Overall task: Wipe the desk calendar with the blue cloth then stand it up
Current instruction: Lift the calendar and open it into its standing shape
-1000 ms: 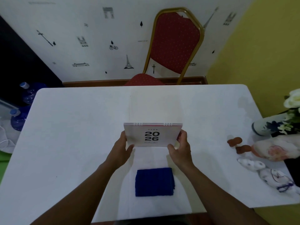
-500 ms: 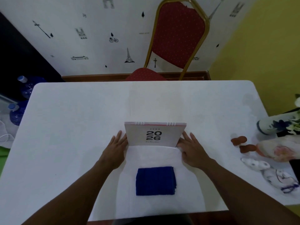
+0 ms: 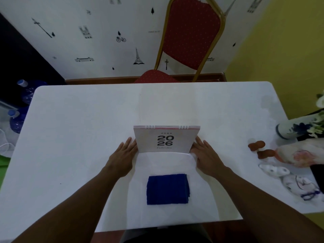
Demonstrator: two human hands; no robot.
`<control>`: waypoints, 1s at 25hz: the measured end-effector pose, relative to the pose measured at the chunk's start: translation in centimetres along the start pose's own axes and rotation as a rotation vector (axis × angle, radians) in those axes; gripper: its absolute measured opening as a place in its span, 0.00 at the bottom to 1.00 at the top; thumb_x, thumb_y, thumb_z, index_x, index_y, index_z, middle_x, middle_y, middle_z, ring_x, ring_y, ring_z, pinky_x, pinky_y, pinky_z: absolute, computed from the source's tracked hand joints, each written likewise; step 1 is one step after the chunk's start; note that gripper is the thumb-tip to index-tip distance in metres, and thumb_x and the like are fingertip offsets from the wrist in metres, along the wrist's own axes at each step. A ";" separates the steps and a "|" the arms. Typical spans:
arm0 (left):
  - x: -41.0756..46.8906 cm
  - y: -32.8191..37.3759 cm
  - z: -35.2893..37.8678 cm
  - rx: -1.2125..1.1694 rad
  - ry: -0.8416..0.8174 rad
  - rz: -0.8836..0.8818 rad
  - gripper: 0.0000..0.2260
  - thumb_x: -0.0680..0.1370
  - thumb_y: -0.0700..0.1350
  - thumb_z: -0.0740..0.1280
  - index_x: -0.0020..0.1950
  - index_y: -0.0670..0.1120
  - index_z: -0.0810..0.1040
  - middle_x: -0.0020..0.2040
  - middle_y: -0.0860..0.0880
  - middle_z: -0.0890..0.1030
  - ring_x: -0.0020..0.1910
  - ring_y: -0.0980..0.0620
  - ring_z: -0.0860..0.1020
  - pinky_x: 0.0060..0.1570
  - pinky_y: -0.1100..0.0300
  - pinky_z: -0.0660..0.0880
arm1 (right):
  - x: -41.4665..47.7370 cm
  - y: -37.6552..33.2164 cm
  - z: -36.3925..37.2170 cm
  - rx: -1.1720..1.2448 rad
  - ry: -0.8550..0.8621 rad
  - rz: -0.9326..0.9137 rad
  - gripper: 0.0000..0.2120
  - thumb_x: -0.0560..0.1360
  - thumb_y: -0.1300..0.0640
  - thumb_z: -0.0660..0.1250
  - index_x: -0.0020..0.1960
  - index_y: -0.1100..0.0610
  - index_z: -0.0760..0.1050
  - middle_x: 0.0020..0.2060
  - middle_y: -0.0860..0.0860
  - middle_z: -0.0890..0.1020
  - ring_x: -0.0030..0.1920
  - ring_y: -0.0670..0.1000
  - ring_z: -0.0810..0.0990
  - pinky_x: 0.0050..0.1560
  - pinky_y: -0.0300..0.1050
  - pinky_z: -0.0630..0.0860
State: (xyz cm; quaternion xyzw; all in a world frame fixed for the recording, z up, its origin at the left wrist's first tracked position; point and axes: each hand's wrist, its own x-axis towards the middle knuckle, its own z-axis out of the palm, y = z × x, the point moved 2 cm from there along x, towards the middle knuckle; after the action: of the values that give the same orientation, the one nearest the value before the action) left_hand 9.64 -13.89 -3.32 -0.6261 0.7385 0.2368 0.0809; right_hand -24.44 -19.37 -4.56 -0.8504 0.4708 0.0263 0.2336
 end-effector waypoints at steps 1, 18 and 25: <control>0.1 0.0 0.0 0.009 -0.006 -0.008 0.35 0.79 0.38 0.58 0.78 0.53 0.40 0.80 0.50 0.40 0.75 0.49 0.35 0.76 0.49 0.42 | 0.1 -0.1 0.0 -0.006 -0.001 0.007 0.24 0.82 0.54 0.63 0.78 0.52 0.66 0.81 0.50 0.59 0.82 0.57 0.49 0.80 0.64 0.52; -1.8 1.6 -2.6 -0.543 -0.069 -0.216 0.33 0.79 0.37 0.59 0.79 0.55 0.47 0.79 0.47 0.57 0.76 0.43 0.59 0.72 0.41 0.63 | -2.6 -3.7 -0.6 0.597 0.262 0.426 0.31 0.79 0.74 0.59 0.79 0.57 0.65 0.77 0.54 0.69 0.78 0.56 0.64 0.78 0.54 0.63; -3.2 3.7 -5.1 -0.793 0.084 -0.108 0.41 0.74 0.39 0.63 0.72 0.73 0.46 0.70 0.71 0.63 0.66 0.64 0.68 0.65 0.59 0.68 | -2.0 -6.8 -3.2 0.784 0.408 0.515 0.37 0.78 0.69 0.63 0.81 0.46 0.58 0.75 0.47 0.71 0.74 0.51 0.69 0.65 0.41 0.71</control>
State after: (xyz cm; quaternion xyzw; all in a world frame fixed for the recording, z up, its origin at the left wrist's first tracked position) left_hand 7.66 -12.97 3.34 -0.6559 0.5585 0.4731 -0.1845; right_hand -20.62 -16.07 1.30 -0.5431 0.6754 -0.2622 0.4244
